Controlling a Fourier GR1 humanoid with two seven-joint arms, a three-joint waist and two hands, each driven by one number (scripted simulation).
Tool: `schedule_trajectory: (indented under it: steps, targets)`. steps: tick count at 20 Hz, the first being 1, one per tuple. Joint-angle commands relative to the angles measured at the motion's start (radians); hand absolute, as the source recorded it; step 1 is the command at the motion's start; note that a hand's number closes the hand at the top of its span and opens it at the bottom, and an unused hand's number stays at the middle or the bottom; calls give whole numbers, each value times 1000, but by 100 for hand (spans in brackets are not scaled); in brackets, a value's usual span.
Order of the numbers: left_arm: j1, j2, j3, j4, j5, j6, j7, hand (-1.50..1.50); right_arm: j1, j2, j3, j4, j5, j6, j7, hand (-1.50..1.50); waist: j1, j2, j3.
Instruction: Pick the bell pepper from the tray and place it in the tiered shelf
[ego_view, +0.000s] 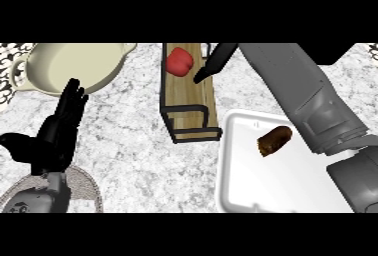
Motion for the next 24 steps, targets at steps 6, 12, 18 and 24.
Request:
schedule_trajectory:
  steps: [6,12,18,24]
  targets:
    - [-20,-2,-8,-7,2,-13,9,0,-56,-166,-106,97,-85,139,106,-150,35,18,-1]
    - [-42,-6,-18,0,-3,-22,-17,0,-52,-290,-121,106,-94,190,154,-150,65,39,1]
    - [-64,-9,-24,-17,-9,-14,6,0,6,-349,-120,74,-94,277,126,-150,81,49,4]
    - [-61,-20,-48,-12,-18,-19,-4,0,-16,-400,-141,50,-117,322,174,-150,98,54,4]
